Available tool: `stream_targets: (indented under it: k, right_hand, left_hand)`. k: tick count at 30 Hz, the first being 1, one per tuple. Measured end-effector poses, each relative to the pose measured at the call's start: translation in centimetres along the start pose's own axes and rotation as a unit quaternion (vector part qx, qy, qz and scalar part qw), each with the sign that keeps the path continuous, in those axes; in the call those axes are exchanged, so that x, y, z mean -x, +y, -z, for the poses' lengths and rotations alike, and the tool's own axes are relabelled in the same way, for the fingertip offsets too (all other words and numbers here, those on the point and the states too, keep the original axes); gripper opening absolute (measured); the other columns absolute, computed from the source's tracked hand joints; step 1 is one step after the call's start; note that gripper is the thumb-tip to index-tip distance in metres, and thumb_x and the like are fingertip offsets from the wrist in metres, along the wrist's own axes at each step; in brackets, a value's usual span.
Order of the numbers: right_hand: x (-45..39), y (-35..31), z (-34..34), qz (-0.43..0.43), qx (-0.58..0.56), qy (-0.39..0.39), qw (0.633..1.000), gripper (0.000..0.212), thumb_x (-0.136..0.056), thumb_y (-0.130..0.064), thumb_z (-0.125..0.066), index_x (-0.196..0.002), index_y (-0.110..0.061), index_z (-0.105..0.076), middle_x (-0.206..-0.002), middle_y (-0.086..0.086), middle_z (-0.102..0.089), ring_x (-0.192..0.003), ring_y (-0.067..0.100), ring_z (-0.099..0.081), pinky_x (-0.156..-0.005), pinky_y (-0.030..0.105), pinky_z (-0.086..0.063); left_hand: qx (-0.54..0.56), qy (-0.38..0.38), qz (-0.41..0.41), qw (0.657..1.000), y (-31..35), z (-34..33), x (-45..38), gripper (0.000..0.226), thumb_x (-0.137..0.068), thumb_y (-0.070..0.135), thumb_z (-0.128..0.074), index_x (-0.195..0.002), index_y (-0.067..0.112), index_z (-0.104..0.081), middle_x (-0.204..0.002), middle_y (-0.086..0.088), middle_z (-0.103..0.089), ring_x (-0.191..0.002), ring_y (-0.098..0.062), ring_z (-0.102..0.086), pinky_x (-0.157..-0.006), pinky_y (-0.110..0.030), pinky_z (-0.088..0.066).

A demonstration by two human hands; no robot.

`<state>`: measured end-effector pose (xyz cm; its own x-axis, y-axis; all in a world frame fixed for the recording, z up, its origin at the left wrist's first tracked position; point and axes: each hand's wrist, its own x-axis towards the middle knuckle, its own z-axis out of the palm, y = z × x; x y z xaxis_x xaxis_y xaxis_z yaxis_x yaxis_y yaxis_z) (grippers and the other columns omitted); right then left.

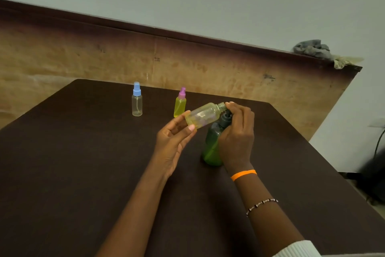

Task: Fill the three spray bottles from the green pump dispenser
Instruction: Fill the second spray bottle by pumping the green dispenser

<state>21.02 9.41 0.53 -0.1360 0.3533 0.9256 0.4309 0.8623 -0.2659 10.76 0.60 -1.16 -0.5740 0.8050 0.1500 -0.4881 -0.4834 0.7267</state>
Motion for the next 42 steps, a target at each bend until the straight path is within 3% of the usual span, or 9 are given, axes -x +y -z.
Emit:
stream_targets:
  k: [8, 12, 23, 28, 33, 37, 42]
  right_hand:
    - [-1.8, 0.0, 0.8, 0.015, 0.049, -0.029, 0.998, 0.034, -0.077, -0.002, -0.034, -0.091, 0.0, -0.065, -0.086, 0.012, -0.06, -0.084, 0.023, -0.047, -0.061, 0.032, -0.047]
    - [-0.8, -0.2, 0.2, -0.006, 0.046, 0.009, 0.999, 0.036, -0.076, 0.003, -0.037, -0.096, -0.001, -0.066, -0.088, 0.012, -0.061, -0.082, 0.018, -0.043, -0.058, 0.029, -0.044]
    - [-1.9, 0.2, 1.0, 0.013, 0.051, -0.024, 0.998, 0.031, -0.077, 0.0, -0.041, -0.093, -0.004, -0.066, -0.085, 0.008, -0.061, -0.083, 0.019, -0.041, -0.06, 0.032, -0.045]
    - [-0.5, 0.4, 0.0, 0.001, 0.073, 0.016, 0.997, 0.033, -0.079, 0.005, -0.04, -0.097, -0.005, -0.067, -0.086, 0.009, -0.062, -0.077, 0.019, -0.045, -0.061, 0.033, -0.04]
    - [-1.3, 0.4, 0.6, 0.014, 0.102, -0.003, 0.995, 0.03, -0.079, 0.0, -0.04, -0.092, -0.008, -0.067, -0.082, 0.006, -0.061, -0.079, 0.02, -0.043, -0.067, 0.03, -0.031]
    - [-2.5, 0.6, 1.0, 0.022, 0.093, -0.017, 0.995, 0.029, -0.078, -0.005, -0.04, -0.087, -0.01, -0.067, -0.081, 0.004, -0.062, -0.082, 0.02, -0.041, -0.07, 0.031, -0.03]
    - [-0.5, 0.2, -0.2, -0.015, 0.065, 0.021, 0.998, 0.035, -0.078, 0.004, -0.039, -0.097, -0.005, -0.067, -0.089, 0.009, -0.063, -0.083, 0.02, -0.043, -0.068, 0.027, -0.032]
  left_hand:
    - [0.011, -0.013, 0.002, 1.0, 0.1, 0.0, 0.0, 0.04, -0.079, -0.008, -0.056, -0.112, 0.015, -0.061, -0.112, -0.003, -0.067, -0.103, -0.014, -0.065, -0.08, -0.023, -0.055]
    - [0.012, -0.02, 0.0, 1.0, 0.0, 0.2, -0.3, 0.046, -0.072, 0.001, -0.061, -0.117, 0.014, -0.059, -0.118, -0.005, -0.065, -0.108, -0.015, -0.063, -0.082, -0.024, -0.054]
    - [0.013, -0.017, 0.011, 1.0, 0.1, 0.0, -0.4, 0.046, -0.072, 0.012, -0.061, -0.118, 0.012, -0.058, -0.126, -0.011, -0.06, -0.114, -0.02, -0.059, -0.081, -0.024, -0.055]
    - [0.021, -0.011, 0.008, 1.0, -0.1, 0.0, -0.9, 0.042, -0.072, 0.015, -0.06, -0.114, 0.012, -0.06, -0.118, -0.009, -0.063, -0.1, -0.015, -0.064, -0.081, -0.024, -0.055]
    - [0.027, 0.001, 0.012, 1.0, 0.0, -0.1, -0.9, 0.038, -0.073, 0.016, -0.061, -0.11, 0.013, -0.062, -0.112, -0.008, -0.065, -0.096, -0.015, -0.064, -0.08, -0.023, -0.055]
    - [0.028, 0.0, 0.018, 0.999, 0.1, -0.3, -0.9, 0.038, -0.07, 0.017, -0.062, -0.108, 0.013, -0.063, -0.112, -0.008, -0.065, -0.095, -0.015, -0.064, -0.08, -0.023, -0.055]
    - [0.024, 0.001, 0.014, 1.0, 0.1, -0.1, -1.1, 0.043, -0.07, 0.018, -0.063, -0.112, 0.011, -0.061, -0.108, -0.007, -0.066, -0.088, -0.011, -0.065, -0.08, -0.023, -0.055]
